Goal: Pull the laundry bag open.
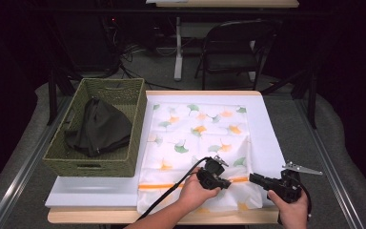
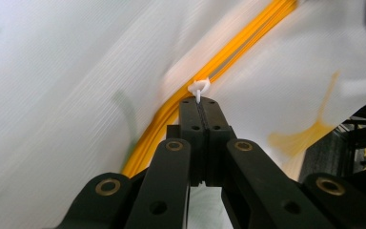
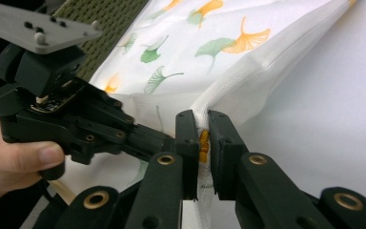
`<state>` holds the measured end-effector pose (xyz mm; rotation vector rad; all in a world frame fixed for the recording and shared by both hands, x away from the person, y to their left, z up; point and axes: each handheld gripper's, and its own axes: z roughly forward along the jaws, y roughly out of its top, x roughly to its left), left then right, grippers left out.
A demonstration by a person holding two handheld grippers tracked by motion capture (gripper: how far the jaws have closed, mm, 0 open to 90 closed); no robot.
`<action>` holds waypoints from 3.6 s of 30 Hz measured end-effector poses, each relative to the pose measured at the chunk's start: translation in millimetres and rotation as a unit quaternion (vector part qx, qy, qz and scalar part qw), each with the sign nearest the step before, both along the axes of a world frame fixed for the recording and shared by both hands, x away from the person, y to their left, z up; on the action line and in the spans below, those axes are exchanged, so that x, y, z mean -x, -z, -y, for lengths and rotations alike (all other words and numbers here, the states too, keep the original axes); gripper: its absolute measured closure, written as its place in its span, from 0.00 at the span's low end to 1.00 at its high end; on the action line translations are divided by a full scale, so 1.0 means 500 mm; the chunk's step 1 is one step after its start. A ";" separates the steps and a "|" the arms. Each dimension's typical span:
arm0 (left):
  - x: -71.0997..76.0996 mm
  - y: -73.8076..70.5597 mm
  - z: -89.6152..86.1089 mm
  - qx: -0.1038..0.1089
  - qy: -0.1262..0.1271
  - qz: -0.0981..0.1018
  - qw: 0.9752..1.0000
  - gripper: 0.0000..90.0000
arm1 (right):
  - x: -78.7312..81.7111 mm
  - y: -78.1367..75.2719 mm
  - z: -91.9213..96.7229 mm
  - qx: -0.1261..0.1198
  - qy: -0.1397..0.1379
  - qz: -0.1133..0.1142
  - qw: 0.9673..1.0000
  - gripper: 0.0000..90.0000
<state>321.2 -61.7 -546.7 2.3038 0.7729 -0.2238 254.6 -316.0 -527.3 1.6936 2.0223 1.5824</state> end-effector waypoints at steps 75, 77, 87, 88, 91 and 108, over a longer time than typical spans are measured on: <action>0.098 -0.028 -0.543 -0.023 -0.242 0.092 0.966 0.99 | 0.004 0.024 0.005 0.057 0.028 -0.010 0.998 0.91; 0.099 -0.025 -0.545 -0.026 -0.245 0.091 0.965 0.99 | 0.004 0.025 0.003 0.063 0.024 -0.012 0.998 0.91; 0.102 -0.018 -0.541 -0.033 -0.245 0.084 0.965 0.99 | 0.002 0.034 -0.005 0.073 0.020 -0.020 0.997 0.91; 0.102 -0.017 -0.541 -0.035 -0.243 0.085 0.966 0.99 | 0.001 0.035 -0.004 0.073 0.020 -0.021 0.997 0.91; 0.101 -0.014 -0.540 -0.036 -0.243 0.080 0.966 0.99 | 0.000 0.038 -0.004 0.073 0.021 -0.022 0.997 0.90; 0.101 -0.015 -0.547 -0.026 -0.249 0.081 0.965 0.94 | 0.000 0.041 -0.003 0.080 0.028 -0.025 0.996 0.84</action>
